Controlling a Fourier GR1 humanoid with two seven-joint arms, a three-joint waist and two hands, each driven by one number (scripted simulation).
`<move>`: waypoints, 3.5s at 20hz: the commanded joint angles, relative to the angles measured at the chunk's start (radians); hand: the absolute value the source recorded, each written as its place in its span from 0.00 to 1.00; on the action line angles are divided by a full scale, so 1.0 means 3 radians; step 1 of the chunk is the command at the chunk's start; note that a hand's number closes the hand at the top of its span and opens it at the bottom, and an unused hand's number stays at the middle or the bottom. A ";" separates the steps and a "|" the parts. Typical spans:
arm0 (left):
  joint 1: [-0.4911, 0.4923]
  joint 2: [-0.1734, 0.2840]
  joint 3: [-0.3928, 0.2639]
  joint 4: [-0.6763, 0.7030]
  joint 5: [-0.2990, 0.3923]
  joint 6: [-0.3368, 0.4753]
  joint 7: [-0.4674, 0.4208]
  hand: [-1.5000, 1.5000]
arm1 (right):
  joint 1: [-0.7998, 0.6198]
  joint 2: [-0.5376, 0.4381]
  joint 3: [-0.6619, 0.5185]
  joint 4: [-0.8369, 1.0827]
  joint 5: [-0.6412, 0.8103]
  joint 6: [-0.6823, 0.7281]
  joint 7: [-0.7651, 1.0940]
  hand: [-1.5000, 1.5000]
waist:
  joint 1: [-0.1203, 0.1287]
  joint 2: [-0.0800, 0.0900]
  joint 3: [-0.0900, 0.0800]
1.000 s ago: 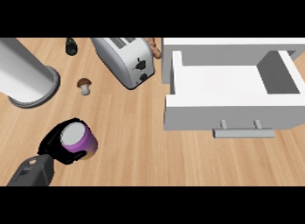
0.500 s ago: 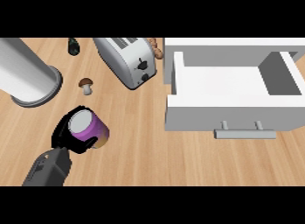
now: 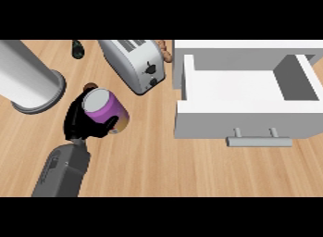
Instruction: Pick up the can, place it into the drawer and close the drawer
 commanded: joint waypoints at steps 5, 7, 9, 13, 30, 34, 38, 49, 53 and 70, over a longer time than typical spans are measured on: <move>-0.0185 -0.0036 -0.0435 -0.0971 -0.0049 0.0757 0.0774 1.00 | 0.0182 0.0049 0.0290 -0.0186 0.0095 -0.0165 -0.0100 0.00 | -0.0027 0.0009 -0.0001; -0.0323 -0.0036 -0.0511 -0.1108 -0.0025 0.0912 0.1033 1.00 | 0.0120 0.0049 -0.0006 -0.0026 -0.0045 0.0030 -0.0132 0.00 | -0.0035 0.0010 -0.0001; -0.0485 -0.0035 -0.0461 -0.1095 -0.0134 0.0988 0.1072 1.00 | 0.0055 0.0049 0.0122 -0.0089 -0.0046 -0.0108 0.0021 0.00 | -0.0030 0.0017 -0.0002; -0.0631 0.0071 -0.0531 -0.1257 -0.0126 0.1125 0.1308 1.00 | -0.0009 0.0041 0.0070 -0.0139 0.0011 -0.0186 0.0040 0.00 | -0.0028 0.0018 -0.0003; -0.1897 -0.0036 -0.1237 -0.0397 0.0043 0.2227 0.1342 1.00 | -0.0089 0.0010 0.0174 0.0085 0.0156 -0.0040 -0.0110 0.00 | -0.0087 0.0026 -0.0002; -0.2424 -0.0036 -0.1167 0.0039 0.0107 0.2349 0.1350 1.00 | -0.0187 0.0049 0.0322 -0.0067 0.0266 -0.0261 0.0034 0.00 | -0.0094 0.0030 -0.0002; -0.2463 -0.0036 -0.1190 0.0245 0.0258 0.2248 0.1184 1.00 | -0.0082 0.0049 0.0288 -0.0247 0.0092 -0.0262 0.0144 0.00 | -0.0095 0.0031 -0.0003; -0.3225 -0.0036 -0.1464 0.0948 0.0755 0.2557 0.1101 1.00 | -0.0135 0.0048 0.0416 -0.0176 0.0250 -0.0310 0.0056 0.00 | -0.0138 0.0039 0.0000; -0.3194 -0.0036 -0.1751 0.1173 0.1140 0.2618 0.0752 1.00 | -0.0327 -0.0007 0.0343 -0.0071 0.0246 -0.0275 0.0099 0.00 | -0.0192 0.0056 0.0000; -0.3564 -0.0036 -0.2381 0.1859 0.1758 0.2816 0.0586 1.00 | -0.0350 -0.0068 0.0407 -0.0346 0.0117 -0.0399 0.0361 0.00 | -0.0310 0.0081 0.0002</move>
